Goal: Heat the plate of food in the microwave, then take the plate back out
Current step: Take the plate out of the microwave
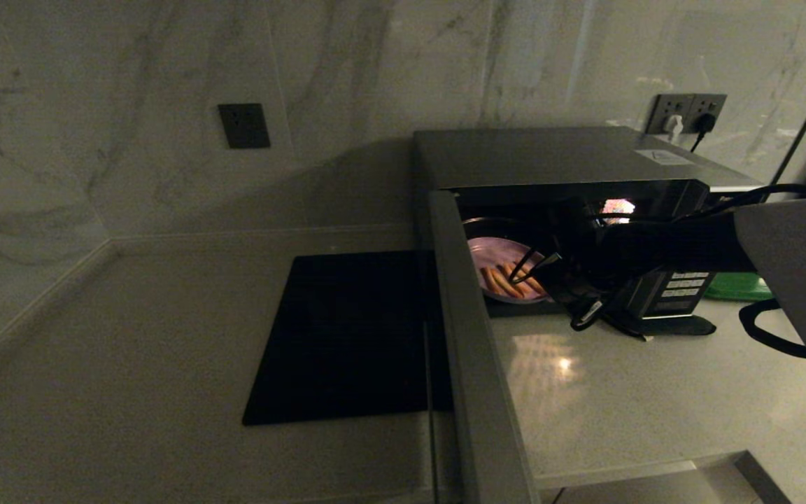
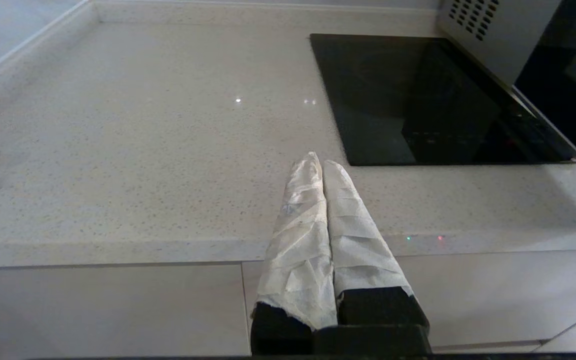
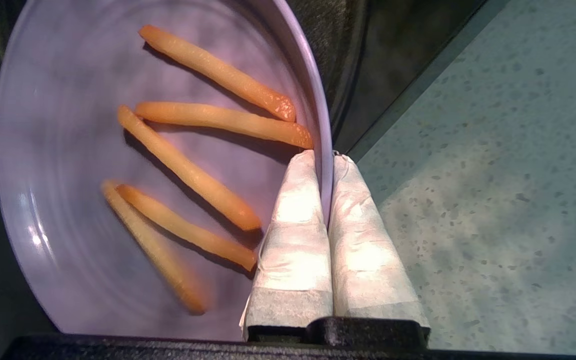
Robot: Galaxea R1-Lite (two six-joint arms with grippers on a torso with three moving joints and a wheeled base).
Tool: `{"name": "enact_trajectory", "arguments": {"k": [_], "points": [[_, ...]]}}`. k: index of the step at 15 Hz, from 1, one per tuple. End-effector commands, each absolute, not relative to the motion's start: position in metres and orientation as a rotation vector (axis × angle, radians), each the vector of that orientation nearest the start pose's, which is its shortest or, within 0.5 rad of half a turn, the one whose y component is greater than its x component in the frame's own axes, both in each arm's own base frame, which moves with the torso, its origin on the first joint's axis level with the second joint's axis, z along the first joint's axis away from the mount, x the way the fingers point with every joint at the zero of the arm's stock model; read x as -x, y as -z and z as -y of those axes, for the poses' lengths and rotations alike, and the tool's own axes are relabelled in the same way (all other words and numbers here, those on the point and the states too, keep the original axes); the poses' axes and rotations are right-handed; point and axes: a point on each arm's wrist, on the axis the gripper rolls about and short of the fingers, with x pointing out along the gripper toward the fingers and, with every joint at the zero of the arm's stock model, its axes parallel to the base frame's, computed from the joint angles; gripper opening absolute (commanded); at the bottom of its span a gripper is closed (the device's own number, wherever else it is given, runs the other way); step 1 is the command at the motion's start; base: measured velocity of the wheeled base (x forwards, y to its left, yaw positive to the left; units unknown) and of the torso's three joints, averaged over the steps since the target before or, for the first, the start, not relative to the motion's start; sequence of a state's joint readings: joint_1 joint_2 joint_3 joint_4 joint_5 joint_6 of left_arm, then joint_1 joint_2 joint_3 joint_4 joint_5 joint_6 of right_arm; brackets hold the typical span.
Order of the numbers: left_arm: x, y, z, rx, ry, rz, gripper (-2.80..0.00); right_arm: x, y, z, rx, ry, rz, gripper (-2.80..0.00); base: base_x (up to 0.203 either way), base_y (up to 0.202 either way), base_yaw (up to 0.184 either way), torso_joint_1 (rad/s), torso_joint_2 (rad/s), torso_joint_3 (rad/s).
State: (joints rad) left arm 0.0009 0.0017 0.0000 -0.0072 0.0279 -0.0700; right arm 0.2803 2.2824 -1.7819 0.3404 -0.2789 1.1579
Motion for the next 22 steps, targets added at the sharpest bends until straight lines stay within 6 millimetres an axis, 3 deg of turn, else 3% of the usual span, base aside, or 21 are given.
{"name": "enact_trajectory", "arguments": {"k": [1, 14, 18, 22], "points": [[0.023, -0.076, -0.001, 0.071, -0.03, 0.007, -2.8, -0.436, -0.139, -0.118, -0.87, 0.458, -0.688, -2.8, 0.0, 0.0, 0.0, 0.0, 0.0, 0.0], [0.023, -0.076, -0.001, 0.071, -0.029, 0.007, -2.8, -0.407, -0.178, -0.111, -0.876, 0.425, -0.643, -2.8, 0.0, 0.0, 0.0, 0.0, 0.0, 0.0], [0.023, -0.076, -0.001, 0.071, -0.029, 0.007, -2.8, -0.379, -0.194, -0.103, -0.852, 0.417, -0.648, -2.8, 0.0, 0.0, 0.0, 0.0, 0.0, 0.0], [0.023, -0.076, -0.001, 0.071, -0.029, 0.007, -2.8, -0.334, -0.201, -0.089, -0.798, 0.428, -0.681, -2.8, 0.0, 0.0, 0.0, 0.0, 0.0, 0.0]]}}
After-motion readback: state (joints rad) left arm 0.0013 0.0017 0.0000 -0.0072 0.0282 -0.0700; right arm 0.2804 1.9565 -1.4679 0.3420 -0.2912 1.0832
